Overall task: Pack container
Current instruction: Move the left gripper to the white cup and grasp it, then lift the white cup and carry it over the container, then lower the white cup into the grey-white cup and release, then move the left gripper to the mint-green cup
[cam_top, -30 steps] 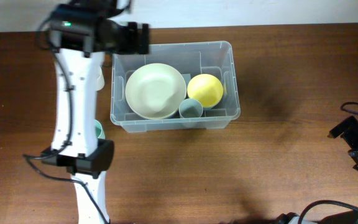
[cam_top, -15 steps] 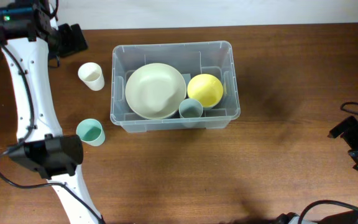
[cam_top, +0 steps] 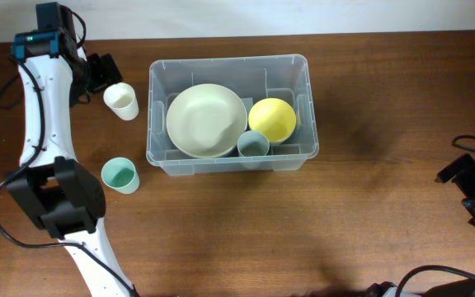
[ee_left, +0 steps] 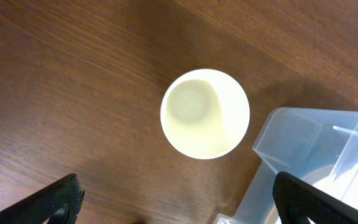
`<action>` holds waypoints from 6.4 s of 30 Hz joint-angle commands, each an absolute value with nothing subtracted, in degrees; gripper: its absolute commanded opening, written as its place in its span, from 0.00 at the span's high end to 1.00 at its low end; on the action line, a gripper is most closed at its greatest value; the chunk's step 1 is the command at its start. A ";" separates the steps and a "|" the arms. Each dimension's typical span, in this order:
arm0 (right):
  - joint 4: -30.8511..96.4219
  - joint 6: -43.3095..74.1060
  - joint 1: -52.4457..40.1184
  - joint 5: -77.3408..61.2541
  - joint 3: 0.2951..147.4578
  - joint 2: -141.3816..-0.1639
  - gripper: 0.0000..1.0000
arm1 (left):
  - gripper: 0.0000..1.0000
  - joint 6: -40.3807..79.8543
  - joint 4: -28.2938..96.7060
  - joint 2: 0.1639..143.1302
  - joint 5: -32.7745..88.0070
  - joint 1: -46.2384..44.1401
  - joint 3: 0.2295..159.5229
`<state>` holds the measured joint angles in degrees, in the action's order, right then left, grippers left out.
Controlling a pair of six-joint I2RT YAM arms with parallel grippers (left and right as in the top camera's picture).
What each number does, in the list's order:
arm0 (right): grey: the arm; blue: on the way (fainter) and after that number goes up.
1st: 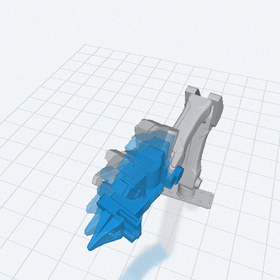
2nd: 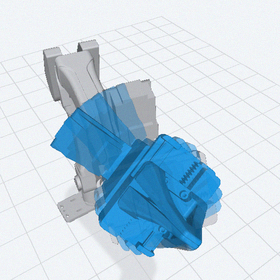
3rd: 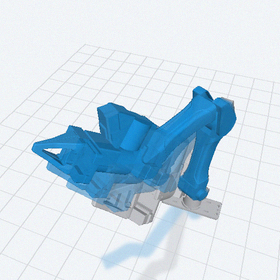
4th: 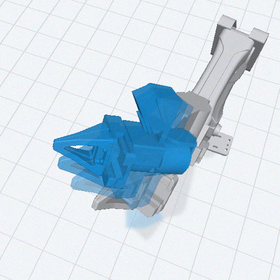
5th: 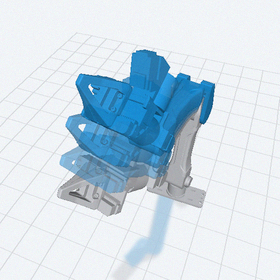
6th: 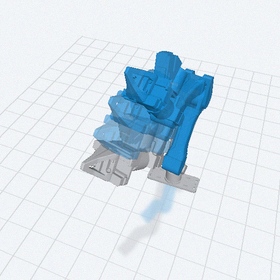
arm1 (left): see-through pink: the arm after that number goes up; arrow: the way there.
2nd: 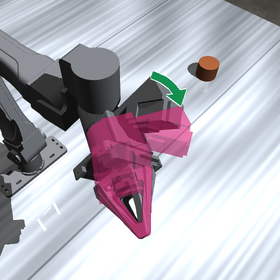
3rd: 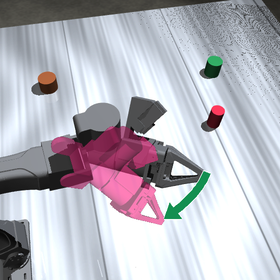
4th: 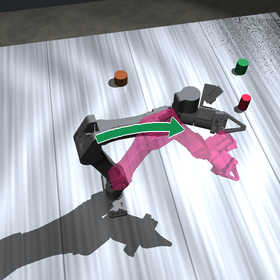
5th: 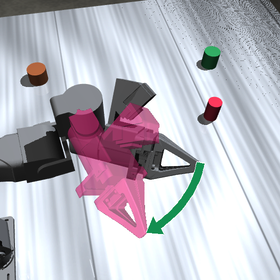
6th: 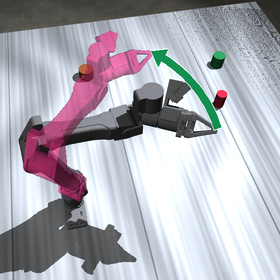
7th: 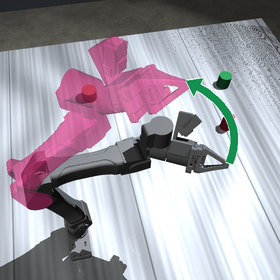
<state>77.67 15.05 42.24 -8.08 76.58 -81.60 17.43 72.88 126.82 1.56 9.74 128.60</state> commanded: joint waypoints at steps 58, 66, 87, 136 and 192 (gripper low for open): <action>77.52 15.46 42.41 -8.40 76.51 -81.49 0.01 | 0.99 23.97 90.04 138.78 6.39 16.64 169.36; 77.52 15.46 42.41 -8.40 76.51 -81.49 0.01 | 0.99 18.04 96.71 132.64 18.94 9.50 179.63; 77.52 15.46 42.41 -8.38 76.51 -81.49 0.01 | 0.99 9.26 96.71 128.20 13.67 -24.34 155.48; 77.52 15.46 42.41 -8.38 76.51 -81.49 0.01 | 0.91 9.54 90.19 130.65 5.93 -29.95 135.04; 77.52 15.46 42.41 -8.40 76.51 -81.49 0.01 | 0.01 20.78 77.28 83.53 2.15 18.55 81.49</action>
